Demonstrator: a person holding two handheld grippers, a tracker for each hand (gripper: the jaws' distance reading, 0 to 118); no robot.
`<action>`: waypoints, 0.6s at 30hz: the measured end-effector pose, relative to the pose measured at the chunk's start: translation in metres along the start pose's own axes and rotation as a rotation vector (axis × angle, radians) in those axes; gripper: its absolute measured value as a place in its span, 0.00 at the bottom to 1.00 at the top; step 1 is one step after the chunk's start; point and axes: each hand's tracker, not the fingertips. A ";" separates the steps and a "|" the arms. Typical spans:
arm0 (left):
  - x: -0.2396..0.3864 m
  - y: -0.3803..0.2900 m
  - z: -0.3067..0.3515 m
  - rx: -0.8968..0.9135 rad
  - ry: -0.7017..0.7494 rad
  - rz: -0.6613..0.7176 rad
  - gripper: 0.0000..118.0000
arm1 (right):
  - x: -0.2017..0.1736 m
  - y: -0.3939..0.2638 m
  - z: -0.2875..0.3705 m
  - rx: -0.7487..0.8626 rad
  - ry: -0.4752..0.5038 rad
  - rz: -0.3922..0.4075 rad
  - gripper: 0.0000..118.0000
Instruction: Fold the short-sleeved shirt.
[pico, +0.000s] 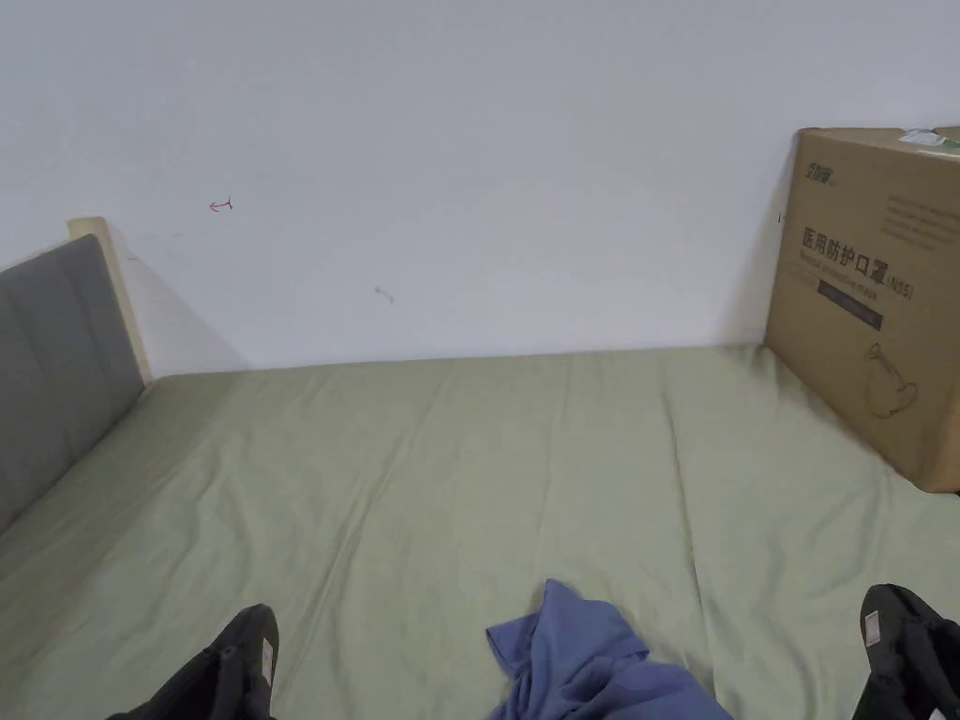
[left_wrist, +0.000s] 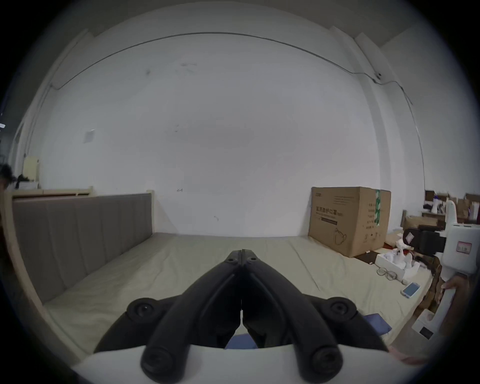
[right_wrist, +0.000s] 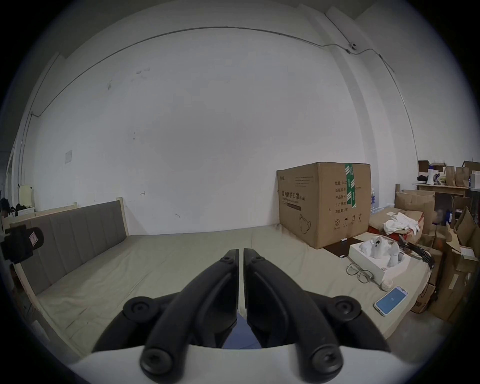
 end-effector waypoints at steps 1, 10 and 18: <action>-0.002 -0.003 0.001 -0.017 -0.007 0.024 0.00 | 0.000 0.000 0.001 -0.002 -0.001 0.002 0.04; -0.014 0.005 -0.015 -0.086 0.030 0.119 0.00 | 0.007 0.002 0.003 -0.043 -0.009 0.001 0.04; -0.060 -0.053 -0.190 -0.904 -0.210 0.205 0.21 | 0.010 0.000 -0.011 -0.115 0.027 0.000 0.04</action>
